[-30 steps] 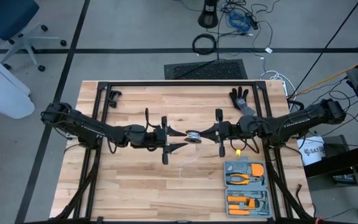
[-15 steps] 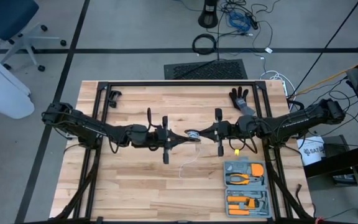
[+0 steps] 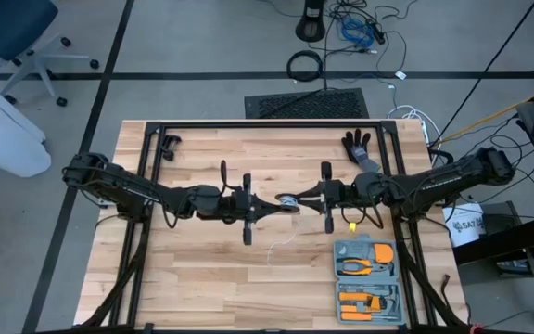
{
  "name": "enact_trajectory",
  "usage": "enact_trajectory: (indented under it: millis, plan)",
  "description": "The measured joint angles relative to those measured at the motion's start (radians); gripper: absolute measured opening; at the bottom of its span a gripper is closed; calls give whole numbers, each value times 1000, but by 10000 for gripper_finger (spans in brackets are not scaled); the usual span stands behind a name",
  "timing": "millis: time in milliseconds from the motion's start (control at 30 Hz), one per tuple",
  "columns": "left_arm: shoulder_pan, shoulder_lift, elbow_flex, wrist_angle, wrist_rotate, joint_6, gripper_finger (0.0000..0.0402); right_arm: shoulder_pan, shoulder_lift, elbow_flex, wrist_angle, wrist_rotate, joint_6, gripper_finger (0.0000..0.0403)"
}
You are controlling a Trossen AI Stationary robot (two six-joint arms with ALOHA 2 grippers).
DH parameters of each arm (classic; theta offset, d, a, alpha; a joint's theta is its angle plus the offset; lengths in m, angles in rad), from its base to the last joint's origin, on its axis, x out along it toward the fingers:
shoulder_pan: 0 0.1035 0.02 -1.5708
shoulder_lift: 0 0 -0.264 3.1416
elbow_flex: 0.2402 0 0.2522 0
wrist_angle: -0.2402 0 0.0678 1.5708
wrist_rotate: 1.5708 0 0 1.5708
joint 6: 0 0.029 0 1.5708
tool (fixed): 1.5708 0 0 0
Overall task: Coil cords
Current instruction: Uncoil the white cable wire from the spool
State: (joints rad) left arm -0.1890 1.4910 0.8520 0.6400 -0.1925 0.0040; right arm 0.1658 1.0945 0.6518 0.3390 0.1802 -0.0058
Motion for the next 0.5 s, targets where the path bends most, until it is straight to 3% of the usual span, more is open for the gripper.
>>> enact_trajectory:
  millis: [267, 500]
  plan:
    - [0, 0, 0, -5, 34, -21, 1, 0, -68, 0, -144, 25, 70, 105]
    - [-1, 0, 0, -63, 47, -27, 0, 0, -139, 0, -183, 34, 100, 126]
